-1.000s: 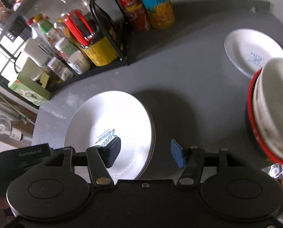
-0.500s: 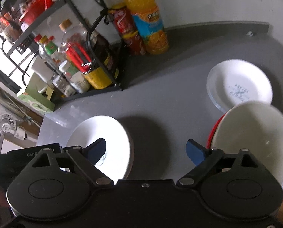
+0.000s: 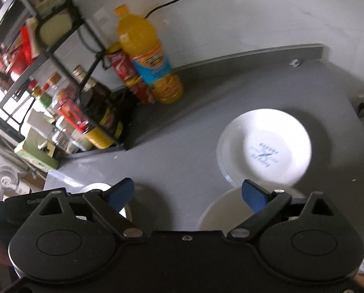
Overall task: Organize plates and bowls
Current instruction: 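Move both grippers toward the small white 'Bakery' plate, then close both grippers on the rim of the 'Bakery' plate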
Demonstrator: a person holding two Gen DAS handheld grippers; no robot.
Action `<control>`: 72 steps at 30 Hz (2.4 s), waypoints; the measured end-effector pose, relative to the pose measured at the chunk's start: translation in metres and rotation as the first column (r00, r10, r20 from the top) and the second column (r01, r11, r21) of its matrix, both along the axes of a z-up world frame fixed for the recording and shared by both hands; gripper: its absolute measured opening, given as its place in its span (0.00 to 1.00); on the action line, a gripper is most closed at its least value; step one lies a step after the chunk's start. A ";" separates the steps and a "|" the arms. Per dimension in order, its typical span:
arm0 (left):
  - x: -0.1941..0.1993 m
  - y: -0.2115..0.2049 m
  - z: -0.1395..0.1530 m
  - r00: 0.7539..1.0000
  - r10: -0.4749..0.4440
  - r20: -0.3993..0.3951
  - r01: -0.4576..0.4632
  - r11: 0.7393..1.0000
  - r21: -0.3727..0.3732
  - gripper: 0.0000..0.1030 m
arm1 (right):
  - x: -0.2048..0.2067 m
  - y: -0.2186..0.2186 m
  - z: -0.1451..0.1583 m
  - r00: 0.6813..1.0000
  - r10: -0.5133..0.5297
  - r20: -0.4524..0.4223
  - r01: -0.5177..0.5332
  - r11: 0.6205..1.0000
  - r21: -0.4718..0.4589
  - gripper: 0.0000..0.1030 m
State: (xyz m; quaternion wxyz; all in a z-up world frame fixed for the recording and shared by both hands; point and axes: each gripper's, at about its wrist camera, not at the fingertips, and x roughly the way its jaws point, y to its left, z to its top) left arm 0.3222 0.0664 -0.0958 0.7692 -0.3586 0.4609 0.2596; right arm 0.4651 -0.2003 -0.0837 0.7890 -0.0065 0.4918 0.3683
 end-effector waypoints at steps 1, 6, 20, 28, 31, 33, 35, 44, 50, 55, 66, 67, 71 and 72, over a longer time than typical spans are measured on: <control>0.006 -0.003 0.000 1.000 -0.002 0.002 0.002 1.000 0.001 0.86 | 0.006 -0.004 -0.001 1.000 -0.006 -0.001 0.006 1.000 0.000 0.92; 0.038 -0.016 -0.004 1.000 -0.005 0.002 0.005 1.000 -0.012 0.86 | 0.038 -0.026 -0.005 0.999 -0.039 -0.002 0.039 0.999 -0.002 0.92; 0.117 -0.046 -0.034 0.999 -0.034 0.042 0.036 0.997 -0.061 0.85 | 0.120 -0.076 -0.040 0.990 -0.117 -0.081 0.117 0.993 -0.001 0.71; 0.149 -0.051 -0.057 0.997 -0.049 0.051 0.054 0.993 -0.102 0.70 | 0.152 -0.088 -0.076 0.974 -0.149 -0.174 0.150 0.989 -0.003 0.54; 0.158 -0.049 -0.069 0.998 -0.045 0.039 0.050 0.990 -0.135 0.58 | 0.159 -0.090 -0.089 0.965 -0.156 -0.212 0.161 0.987 0.003 0.46; 0.163 -0.047 -0.077 0.998 -0.046 0.034 0.050 0.988 -0.149 0.52 | 0.163 -0.092 -0.097 0.954 -0.167 -0.247 0.175 0.984 0.013 0.42; 0.167 -0.046 -0.084 0.998 -0.049 0.034 0.053 0.985 -0.162 0.45 | 0.166 -0.092 -0.103 0.949 -0.168 -0.267 0.179 0.984 0.016 0.39; 0.191 -0.047 -0.115 0.996 -0.083 0.039 0.089 0.970 -0.228 0.24 | 0.178 -0.089 -0.134 0.940 -0.174 -0.293 0.178 0.984 -0.015 0.30; 0.203 -0.051 -0.128 0.994 -0.103 0.027 0.107 0.967 -0.232 0.19 | 0.181 -0.086 -0.151 0.937 -0.164 -0.308 0.162 0.986 -0.032 0.26; 0.208 -0.053 -0.134 0.994 -0.111 0.019 0.112 0.963 -0.245 0.15 | 0.184 -0.083 -0.158 0.936 -0.153 -0.318 0.147 0.988 -0.044 0.24; 0.210 -0.052 -0.133 0.990 -0.133 0.037 0.138 0.958 -0.251 0.09 | 0.182 -0.073 -0.164 0.942 -0.135 -0.308 0.127 0.991 -0.045 0.11; 0.211 -0.054 -0.130 0.989 -0.145 0.033 0.149 0.962 -0.231 0.09 | 0.181 -0.074 -0.161 0.944 -0.137 -0.301 0.130 0.991 -0.043 0.10; 0.210 -0.055 -0.116 0.986 -0.157 0.051 0.165 0.963 -0.215 0.09 | 0.179 -0.082 -0.145 0.952 -0.143 -0.270 0.144 0.989 -0.017 0.07; 0.210 -0.054 -0.113 0.986 -0.159 0.056 0.168 0.962 -0.217 0.09 | 0.179 -0.084 -0.140 0.954 -0.140 -0.266 0.144 0.990 -0.005 0.07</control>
